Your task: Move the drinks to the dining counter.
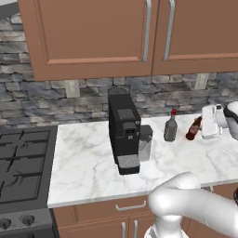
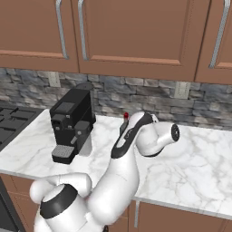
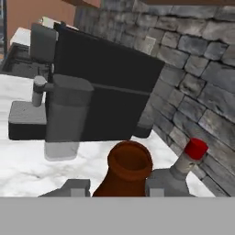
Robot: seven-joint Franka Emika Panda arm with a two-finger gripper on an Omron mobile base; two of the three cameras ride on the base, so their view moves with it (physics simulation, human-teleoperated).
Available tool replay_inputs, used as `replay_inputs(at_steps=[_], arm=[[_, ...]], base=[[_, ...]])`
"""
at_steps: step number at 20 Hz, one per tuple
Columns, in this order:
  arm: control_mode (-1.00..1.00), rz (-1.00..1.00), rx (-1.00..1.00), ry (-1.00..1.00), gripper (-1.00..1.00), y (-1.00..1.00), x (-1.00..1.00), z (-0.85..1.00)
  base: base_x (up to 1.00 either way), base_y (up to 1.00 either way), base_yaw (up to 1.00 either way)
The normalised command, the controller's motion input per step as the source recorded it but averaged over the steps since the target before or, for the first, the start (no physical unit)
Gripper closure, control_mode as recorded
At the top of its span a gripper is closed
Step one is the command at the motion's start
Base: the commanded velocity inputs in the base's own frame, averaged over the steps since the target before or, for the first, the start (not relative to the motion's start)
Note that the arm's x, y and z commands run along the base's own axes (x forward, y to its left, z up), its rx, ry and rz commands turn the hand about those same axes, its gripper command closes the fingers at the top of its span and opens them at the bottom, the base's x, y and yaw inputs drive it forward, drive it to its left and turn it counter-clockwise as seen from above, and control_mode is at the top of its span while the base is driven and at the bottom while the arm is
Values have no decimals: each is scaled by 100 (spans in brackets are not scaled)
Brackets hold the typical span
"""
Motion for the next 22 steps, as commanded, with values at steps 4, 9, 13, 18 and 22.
replay_inputs(at_steps=[4, 9, 13, 18, 22], arm=[[-100, 7, -8, -26, 100, 3, -77, 61], [-100, 7, -11, -19, 100, 18, -70, 43], [-100, 3, -13, -17, 100, 26, -68, 32], [-100, 0, -15, -16, 100, 35, -55, 25], [100, 0, -5, -4, 100, 11, -14, 6]], base=[[0, 0, 0], [0, 0, 0], [0, 0, 0], [0, 0, 0], [0, 0, 0]])
